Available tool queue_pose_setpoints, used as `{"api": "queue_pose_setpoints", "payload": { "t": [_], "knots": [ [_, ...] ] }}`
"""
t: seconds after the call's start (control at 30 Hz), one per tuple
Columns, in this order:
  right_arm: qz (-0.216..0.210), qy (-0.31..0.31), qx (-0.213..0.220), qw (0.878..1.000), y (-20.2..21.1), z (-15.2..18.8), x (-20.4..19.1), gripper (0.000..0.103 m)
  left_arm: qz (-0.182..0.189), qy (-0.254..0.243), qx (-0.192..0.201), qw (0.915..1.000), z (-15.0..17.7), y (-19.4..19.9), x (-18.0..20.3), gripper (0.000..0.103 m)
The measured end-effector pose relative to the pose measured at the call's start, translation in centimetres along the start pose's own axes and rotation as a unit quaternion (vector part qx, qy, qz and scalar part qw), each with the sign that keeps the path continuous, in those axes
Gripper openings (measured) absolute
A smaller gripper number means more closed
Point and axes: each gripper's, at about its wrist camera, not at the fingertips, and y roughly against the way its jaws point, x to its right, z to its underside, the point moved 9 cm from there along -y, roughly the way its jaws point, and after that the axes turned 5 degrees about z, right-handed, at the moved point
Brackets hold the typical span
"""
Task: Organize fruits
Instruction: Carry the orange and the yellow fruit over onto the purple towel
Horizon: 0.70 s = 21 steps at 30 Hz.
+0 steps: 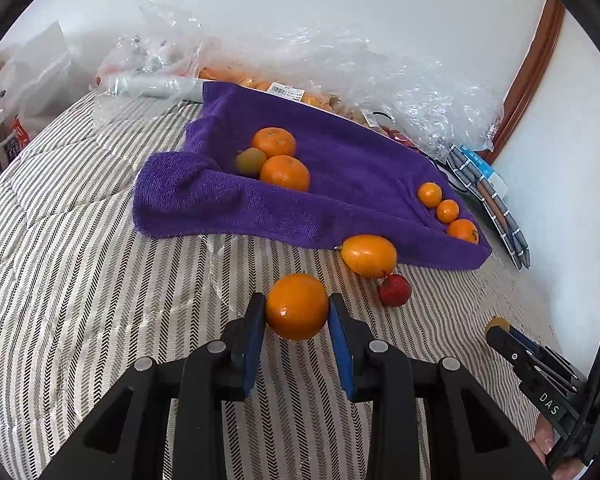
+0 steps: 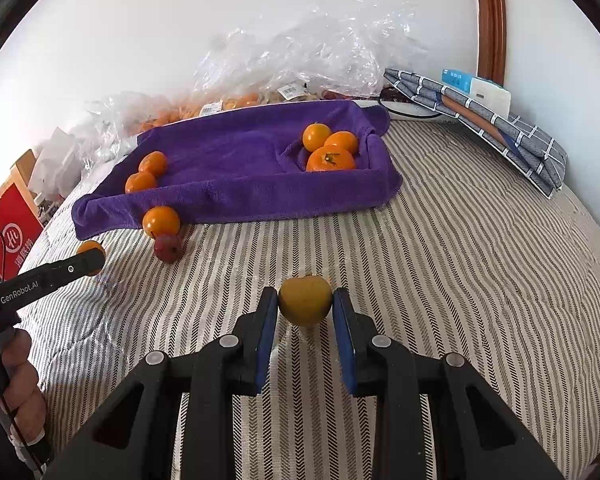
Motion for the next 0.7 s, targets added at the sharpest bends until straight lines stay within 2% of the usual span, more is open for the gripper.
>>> {"api": "queue_pose_setpoints", "payload": {
  "t": [0.33, 0.6, 0.7],
  "knots": [
    [-0.017, -0.009, 0.001, 1.000, 0.2, -1.2, -0.2, 0.028, -0.001, -0.005, 0.013, 0.9999, -0.1, 0.6, 0.0, 0.030],
    [-0.024, -0.003, 0.015, 1.000, 1.0, -2.9, -0.1, 0.028, -0.011, 0.006, -0.007, 0.9999, 0.4, 0.8, -0.4, 0.030],
    [-0.025, -0.006, 0.024, 0.999, 1.1, -3.8, 0.2, 0.028, -0.021, -0.005, -0.002, 0.9998, -0.4, 1.4, -0.5, 0.030]
  ]
}}
